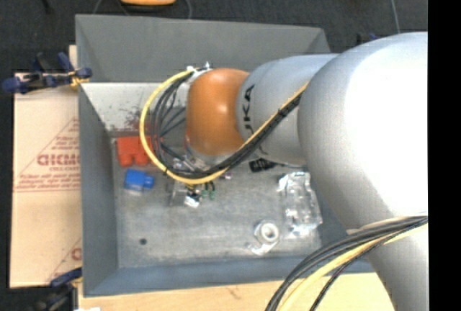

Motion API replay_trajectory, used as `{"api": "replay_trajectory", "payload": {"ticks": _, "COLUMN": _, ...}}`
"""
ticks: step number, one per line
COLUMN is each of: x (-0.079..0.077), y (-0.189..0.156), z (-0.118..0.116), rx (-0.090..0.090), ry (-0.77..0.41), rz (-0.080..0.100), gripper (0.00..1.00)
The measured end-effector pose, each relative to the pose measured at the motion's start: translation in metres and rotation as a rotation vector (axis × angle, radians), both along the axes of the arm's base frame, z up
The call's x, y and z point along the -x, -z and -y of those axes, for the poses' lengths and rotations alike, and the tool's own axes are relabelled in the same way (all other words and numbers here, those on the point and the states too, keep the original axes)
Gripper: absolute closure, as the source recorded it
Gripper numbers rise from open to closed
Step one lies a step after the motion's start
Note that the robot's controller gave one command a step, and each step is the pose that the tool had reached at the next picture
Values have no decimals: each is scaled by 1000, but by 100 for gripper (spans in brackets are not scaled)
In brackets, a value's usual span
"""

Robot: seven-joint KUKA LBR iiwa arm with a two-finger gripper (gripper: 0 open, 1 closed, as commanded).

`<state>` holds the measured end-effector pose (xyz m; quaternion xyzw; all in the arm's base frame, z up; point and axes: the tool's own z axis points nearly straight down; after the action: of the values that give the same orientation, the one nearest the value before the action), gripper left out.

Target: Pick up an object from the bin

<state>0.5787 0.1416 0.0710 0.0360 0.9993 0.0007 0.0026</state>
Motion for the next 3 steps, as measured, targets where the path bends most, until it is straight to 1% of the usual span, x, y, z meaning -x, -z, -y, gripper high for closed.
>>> {"api": "replay_trajectory", "payload": {"ticks": 1, "x": -5, "y": -117, "z": 14, "rx": -1, "ry": 12, "rz": 7, "gripper": 100}}
{"api": "replay_trajectory", "payload": {"ticks": 2, "x": -3, "y": -112, "z": 14, "rx": 0, "ry": 13, "rz": -2, "gripper": 0}}
{"api": "replay_trajectory", "payload": {"ticks": 3, "x": -24, "y": -27, "z": 48, "rx": 3, "ry": -233, "rz": -6, "gripper": 0}}
